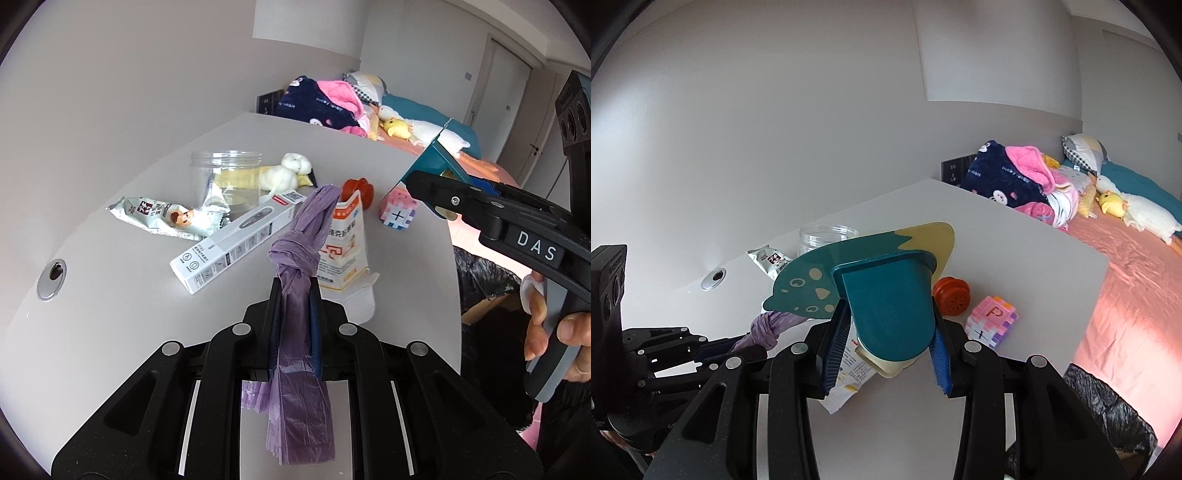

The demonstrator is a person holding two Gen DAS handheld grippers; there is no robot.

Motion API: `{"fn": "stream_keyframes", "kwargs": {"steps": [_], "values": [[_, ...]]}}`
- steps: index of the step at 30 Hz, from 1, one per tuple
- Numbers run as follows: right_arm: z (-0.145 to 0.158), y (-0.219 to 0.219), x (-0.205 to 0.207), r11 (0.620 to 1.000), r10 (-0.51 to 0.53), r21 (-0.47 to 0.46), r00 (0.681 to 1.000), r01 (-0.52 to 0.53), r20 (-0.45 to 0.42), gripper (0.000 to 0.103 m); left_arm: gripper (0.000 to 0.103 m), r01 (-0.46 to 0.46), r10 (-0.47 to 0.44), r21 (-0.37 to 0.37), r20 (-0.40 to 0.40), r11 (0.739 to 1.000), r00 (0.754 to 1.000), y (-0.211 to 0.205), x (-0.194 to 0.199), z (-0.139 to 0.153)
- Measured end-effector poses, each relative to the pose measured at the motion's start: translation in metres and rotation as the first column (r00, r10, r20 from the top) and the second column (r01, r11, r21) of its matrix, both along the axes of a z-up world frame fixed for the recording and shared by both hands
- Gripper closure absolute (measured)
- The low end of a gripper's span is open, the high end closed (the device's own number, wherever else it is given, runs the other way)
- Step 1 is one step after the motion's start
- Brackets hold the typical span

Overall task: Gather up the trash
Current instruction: 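Lift the purple bag with the left gripper and carry it over the trash bag, then open the left gripper to drop the purple bag into the trash bag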

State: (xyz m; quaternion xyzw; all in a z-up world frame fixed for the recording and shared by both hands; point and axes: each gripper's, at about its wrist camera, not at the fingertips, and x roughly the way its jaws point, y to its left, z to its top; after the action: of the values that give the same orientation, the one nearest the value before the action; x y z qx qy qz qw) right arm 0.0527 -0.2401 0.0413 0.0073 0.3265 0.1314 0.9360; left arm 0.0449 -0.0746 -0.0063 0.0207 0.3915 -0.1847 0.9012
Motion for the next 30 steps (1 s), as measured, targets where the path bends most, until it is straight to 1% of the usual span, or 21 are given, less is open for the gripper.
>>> {"fn": "stream_keyframes", "kwargs": {"steps": [9, 17, 24, 30], "values": [[0.012, -0.039, -0.045, 0.997, -0.081, 0.021, 0.996, 0.080, 0.035, 0.061, 0.090, 0.071, -0.071, -0.016, 0.024, 0.997, 0.997, -0.040, -0.015, 0.011], [0.017, -0.078, -0.078, 0.986, -0.164, 0.045, 0.985, 0.162, 0.054, 0.061, 0.090, 0.136, -0.136, -0.016, 0.035, 0.991, 0.990, -0.075, -0.032, 0.017], [0.019, -0.113, -0.104, 0.968, -0.247, 0.059, 0.967, 0.244, 0.063, 0.061, 0.090, 0.205, -0.204, -0.020, 0.032, 0.979, 0.978, -0.107, -0.052, 0.017], [0.020, -0.142, -0.122, 0.948, -0.314, 0.071, 0.948, 0.309, 0.061, 0.061, 0.090, 0.269, -0.268, -0.020, 0.022, 0.963, 0.963, -0.138, -0.063, 0.017]]}}
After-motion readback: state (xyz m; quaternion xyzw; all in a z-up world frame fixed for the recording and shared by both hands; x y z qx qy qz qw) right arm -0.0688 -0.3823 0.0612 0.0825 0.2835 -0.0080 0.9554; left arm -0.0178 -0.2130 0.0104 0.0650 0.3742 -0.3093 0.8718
